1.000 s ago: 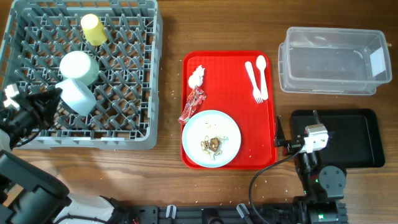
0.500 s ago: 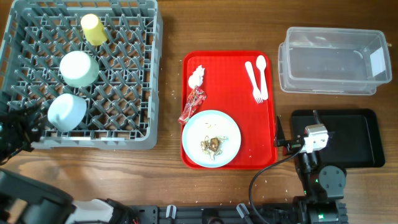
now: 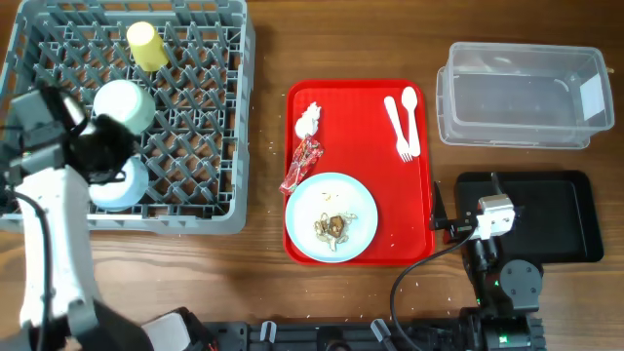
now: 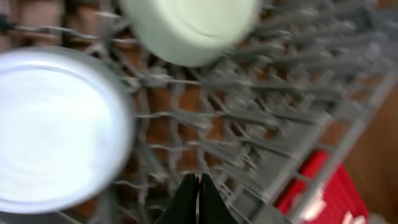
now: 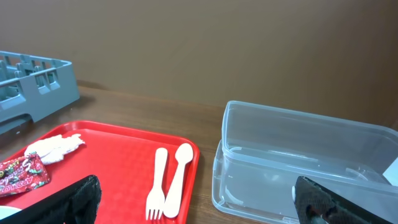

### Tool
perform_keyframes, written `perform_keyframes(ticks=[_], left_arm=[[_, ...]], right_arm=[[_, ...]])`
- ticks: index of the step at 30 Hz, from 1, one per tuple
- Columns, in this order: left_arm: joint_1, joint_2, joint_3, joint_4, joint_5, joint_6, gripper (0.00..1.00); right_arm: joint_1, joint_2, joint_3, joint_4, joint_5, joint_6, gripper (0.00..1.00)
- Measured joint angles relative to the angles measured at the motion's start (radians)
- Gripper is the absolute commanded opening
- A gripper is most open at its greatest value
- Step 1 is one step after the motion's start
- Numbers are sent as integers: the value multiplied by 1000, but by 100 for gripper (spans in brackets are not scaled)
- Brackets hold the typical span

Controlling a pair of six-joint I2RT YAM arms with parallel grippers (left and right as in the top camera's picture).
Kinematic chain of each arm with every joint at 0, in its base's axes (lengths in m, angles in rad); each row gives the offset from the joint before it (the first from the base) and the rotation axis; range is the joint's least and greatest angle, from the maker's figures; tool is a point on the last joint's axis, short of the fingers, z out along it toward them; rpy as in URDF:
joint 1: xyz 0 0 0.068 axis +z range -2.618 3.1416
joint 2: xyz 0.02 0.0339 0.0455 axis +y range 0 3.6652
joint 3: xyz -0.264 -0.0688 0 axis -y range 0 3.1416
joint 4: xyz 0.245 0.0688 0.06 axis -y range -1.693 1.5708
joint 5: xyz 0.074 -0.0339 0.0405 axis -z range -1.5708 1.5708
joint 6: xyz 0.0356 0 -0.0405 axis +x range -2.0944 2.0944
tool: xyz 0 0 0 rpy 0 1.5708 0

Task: Sort waste into correct bins and load items into the dishwasher rack
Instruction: 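Withdraw the left gripper from the rack toward the tray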

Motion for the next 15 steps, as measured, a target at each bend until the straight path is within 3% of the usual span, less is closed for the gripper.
perform_keyframes(ticks=[1,2,3,5,9,10,15], left_arm=[[-63,-59,0,7,24,-1,41],[-117,-107,0,18,36,-1,87],[-184,-151,0,34,43,-2,98],[-382,-207,2,73,66,-4,100],[-695,-126,3,159,43,-10,82],[-754,-86,3,168,27,-6,88],[-953,147,3,262,-179,-8,80]], right_arm=[[0,0,0,0,0,0,100],[0,0,0,0,0,0,100],[0,0,0,0,0,0,100],[0,0,0,0,0,0,100],[0,0,0,0,0,0,100],[0,0,0,0,0,0,100],[0,0,0,0,0,0,100]])
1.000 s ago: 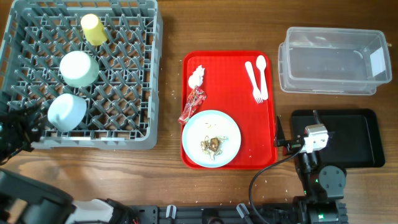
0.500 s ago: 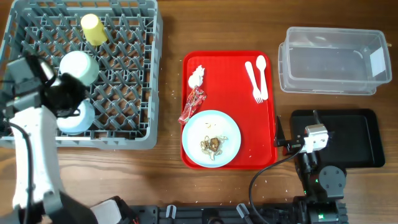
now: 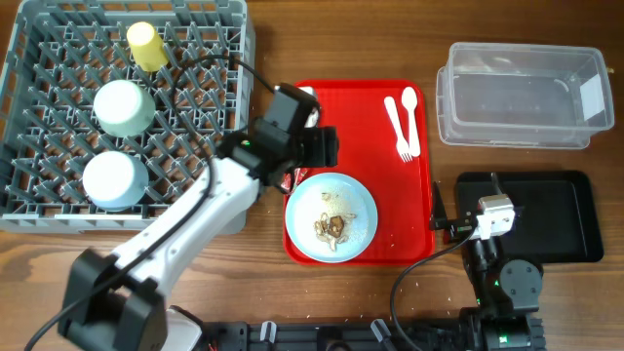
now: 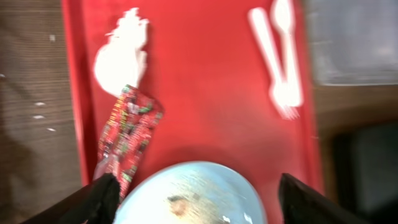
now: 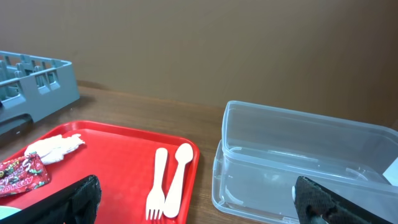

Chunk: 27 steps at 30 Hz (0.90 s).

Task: Sort waste into correct bins and load items into the dishwasher rack
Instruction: 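Withdraw the left gripper from the rack toward the tray, then reach the left gripper to the white fork and grasp it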

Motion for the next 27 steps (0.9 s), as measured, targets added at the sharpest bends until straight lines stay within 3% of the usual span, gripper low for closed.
perform_keyframes(ticks=[4,5,8,10,12,14,16,17,20,21,23,24,27], left_arm=[[-6,26,0,30,-64,0,79],[-6,26,0,54,-39,0,84],[-12,26,-3,274,72,-21,70],[-47,32,-3,488,68,-44,63],[-84,65,3,642,7,-51,65],[-135,157,8,811,-101,-48,77],[-180,281,7,900,-204,-14,99],[-188,311,9,887,-227,3,99],[-189,396,113,503,-262,47,99],[-182,413,202,319,-255,55,100],[-165,422,375,118,-225,62,100],[-130,422,603,-65,-159,71,99],[-55,388,822,-375,-29,99,100]], right_arm=[[0,0,0,0,0,0,100],[0,0,0,0,0,0,100],[0,1,0,0,0,0,100],[0,0,0,0,0,0,100],[0,1,0,2,0,0,100],[0,0,0,-1,0,0,100],[0,1,0,0,0,0,100],[0,0,0,0,0,0,100],[0,0,0,-1,0,0,100],[0,0,0,0,0,0,100],[0,1,0,0,0,0,100],[0,1,0,0,0,0,100],[0,1,0,0,0,0,100]])
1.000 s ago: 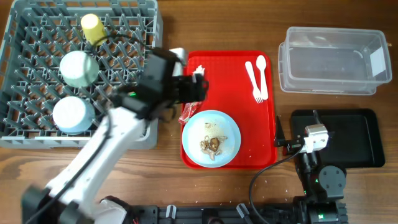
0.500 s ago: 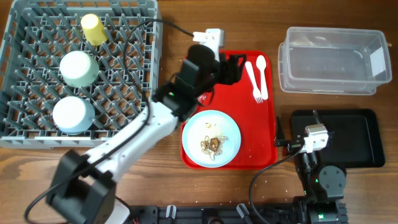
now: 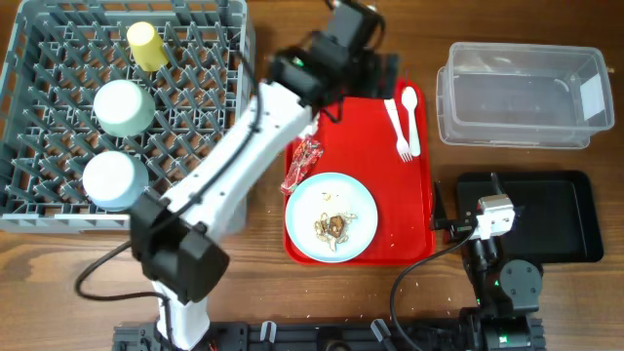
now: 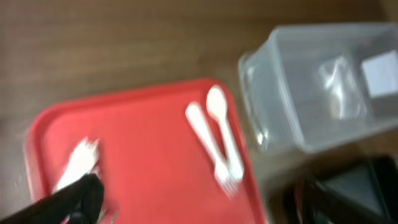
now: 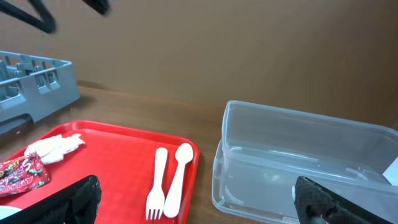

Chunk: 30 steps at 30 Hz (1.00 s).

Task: Sort waste into correct bins and load items into the dishwasher rack
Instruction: 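Reach the left gripper to the white fork and grasp it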

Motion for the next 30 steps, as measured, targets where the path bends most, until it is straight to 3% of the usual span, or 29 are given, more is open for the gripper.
perform_keyframes(ticks=[3,5,8,12,14,17,20,30], left_arm=[[24,0,16,-117,58,26,100],[14,0,16,-95,80,29,100],[-31,8,15,64,80,-53,95],[-137,136,15,166,-180,-250,84],[-183,248,15,245,-334,-299,79],[-208,352,15,330,-434,-320,72],[-212,409,15,333,-472,-339,66],[-246,496,15,317,-492,-504,63]], right_arm=[[0,0,0,0,0,0,100],[0,0,0,0,0,0,100],[0,0,0,-1,0,0,100],[0,0,0,0,0,0,100],[0,0,0,0,0,0,100],[0,0,0,0,0,0,100],[0,0,0,0,0,0,100],[0,0,0,0,0,0,100]])
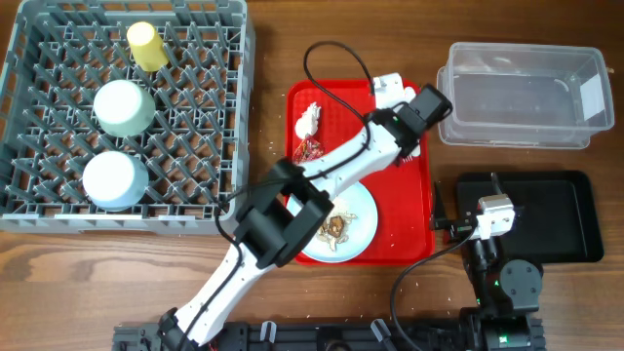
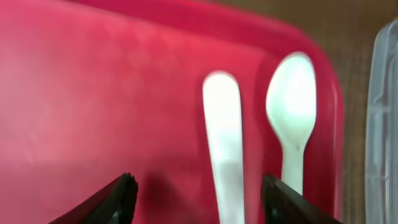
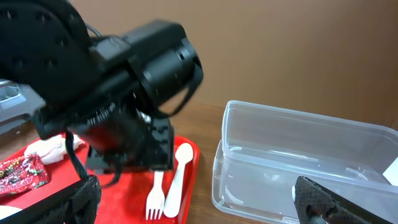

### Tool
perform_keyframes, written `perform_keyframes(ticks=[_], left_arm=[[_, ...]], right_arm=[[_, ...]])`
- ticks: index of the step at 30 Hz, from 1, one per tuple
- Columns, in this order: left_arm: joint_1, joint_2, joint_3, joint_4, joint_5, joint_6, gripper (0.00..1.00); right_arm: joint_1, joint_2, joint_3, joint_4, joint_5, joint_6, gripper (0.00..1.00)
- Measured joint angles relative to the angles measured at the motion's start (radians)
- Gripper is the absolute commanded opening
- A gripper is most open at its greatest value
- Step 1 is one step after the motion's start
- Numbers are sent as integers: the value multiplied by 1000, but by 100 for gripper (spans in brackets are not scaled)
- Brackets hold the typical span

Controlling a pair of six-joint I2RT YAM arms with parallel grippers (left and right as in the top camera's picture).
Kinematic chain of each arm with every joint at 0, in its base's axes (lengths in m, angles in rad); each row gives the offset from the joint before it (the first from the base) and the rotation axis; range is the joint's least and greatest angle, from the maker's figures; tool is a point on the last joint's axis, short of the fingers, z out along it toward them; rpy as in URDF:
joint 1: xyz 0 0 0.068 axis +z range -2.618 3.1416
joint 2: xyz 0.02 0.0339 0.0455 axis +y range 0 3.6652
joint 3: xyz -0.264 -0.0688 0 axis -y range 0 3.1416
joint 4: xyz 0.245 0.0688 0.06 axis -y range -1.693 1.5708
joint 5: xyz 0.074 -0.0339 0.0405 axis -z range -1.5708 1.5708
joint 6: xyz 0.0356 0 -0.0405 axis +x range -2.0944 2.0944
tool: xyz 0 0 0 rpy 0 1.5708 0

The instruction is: Sort waste into correct bins and load items into the dishwasher rack

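A white plastic fork (image 2: 222, 143) and spoon (image 2: 292, 118) lie side by side at the right of the red tray (image 1: 351, 97). My left gripper (image 2: 202, 202) is open low over them, its fingers either side of the fork's handle. From above, the left gripper (image 1: 408, 117) hides both. The right wrist view shows the fork (image 3: 155, 196) and spoon (image 3: 177, 180) in front of the left arm. A plate of scraps (image 1: 349, 226), a red wrapper (image 1: 310, 151) and a crumpled napkin (image 1: 309, 119) share the tray. My right gripper (image 3: 199, 211) rests open and empty.
The grey dish rack (image 1: 195, 146) at the left holds a yellow cup (image 1: 144, 44), a green bowl (image 1: 122, 105) and a blue bowl (image 1: 114, 180). A clear bin (image 1: 522, 93) stands back right, a black bin (image 1: 556, 214) in front of it under the right arm.
My left gripper was high over the tray's back edge; now it is down close over the fork and spoon, still open, straddling the fork's handle. The right arm has not moved.
My left gripper was shut over the rack beside the two bowls. Then it was open above the tray near the wrapper and plate, later over the tray's back edge. Now it sits low around the fork's handle. The right arm stayed parked throughout.
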Motion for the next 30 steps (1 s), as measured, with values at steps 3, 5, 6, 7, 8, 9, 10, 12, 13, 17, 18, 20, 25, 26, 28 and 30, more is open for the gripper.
perform_keyframes(ticks=[3,5,6,7,8,9,10,12,13,17,18,20,25,26,28,30], left_arm=[[-21,18,0,4,-12,-20,52],[-22,18,0,2,-14,-23,37],[-22,18,0,-7,-14,-33,35],[-22,18,0,-17,-14,-34,33],[-22,18,0,-31,-16,-37,32],[-22,18,1,-44,-22,-37,27],[-22,18,2,-53,-25,-37,26],[-22,18,5,-94,-50,-36,24],[-22,18,5,-106,-73,-37,19],[-12,18,9,-220,-129,-37,9],[-7,16,9,-239,-135,-36,7],[11,6,9,-287,-134,-37,4],[100,-155,3,-356,-68,-37,4],[124,-210,3,-360,-41,-23,4],[189,-328,3,-360,45,51,4],[267,-407,3,-378,137,188,4]], right_arm=[[0,0,0,0,0,0,100],[0,0,0,0,0,0,100],[0,0,0,0,0,0,100],[0,0,0,0,0,0,100],[0,0,0,0,0,0,100],[0,0,0,0,0,0,100],[0,0,0,0,0,0,100],[0,0,0,0,0,0,100],[0,0,0,0,0,0,100],[0,0,0,0,0,0,100],[0,0,0,0,0,0,100],[0,0,0,0,0,0,100],[0,0,0,0,0,0,100],[0,0,0,0,0,0,100],[0,0,0,0,0,0,100],[0,0,0,0,0,0,100]])
